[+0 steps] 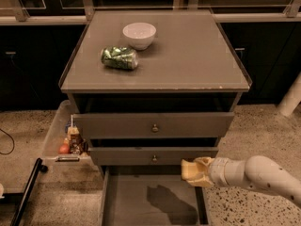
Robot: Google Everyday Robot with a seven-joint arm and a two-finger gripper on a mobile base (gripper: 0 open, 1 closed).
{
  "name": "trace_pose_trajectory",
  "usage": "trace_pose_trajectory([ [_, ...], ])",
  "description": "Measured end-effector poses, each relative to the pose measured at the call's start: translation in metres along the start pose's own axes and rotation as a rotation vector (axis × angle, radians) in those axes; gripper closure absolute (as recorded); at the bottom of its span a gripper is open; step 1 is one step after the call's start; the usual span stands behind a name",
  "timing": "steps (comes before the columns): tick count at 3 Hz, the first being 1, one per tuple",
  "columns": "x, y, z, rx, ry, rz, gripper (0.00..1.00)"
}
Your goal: Place sponge into bottom drawer
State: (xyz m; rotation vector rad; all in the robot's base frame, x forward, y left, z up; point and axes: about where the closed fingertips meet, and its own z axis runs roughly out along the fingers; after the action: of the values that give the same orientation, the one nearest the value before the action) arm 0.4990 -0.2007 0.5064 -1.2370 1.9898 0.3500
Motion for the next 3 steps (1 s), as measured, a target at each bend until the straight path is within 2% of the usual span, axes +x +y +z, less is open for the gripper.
trace_pose_trajectory([
  [1,0.033,-0.003,0.033,-0.003,-0.009,-0.002,1.0],
  [2,0.06,0.002,0.069,-0.024,-0.01,0.005,1.0],
  [3,0.061,0.003,0.069,-0.025,-0.01,0.006,1.0],
])
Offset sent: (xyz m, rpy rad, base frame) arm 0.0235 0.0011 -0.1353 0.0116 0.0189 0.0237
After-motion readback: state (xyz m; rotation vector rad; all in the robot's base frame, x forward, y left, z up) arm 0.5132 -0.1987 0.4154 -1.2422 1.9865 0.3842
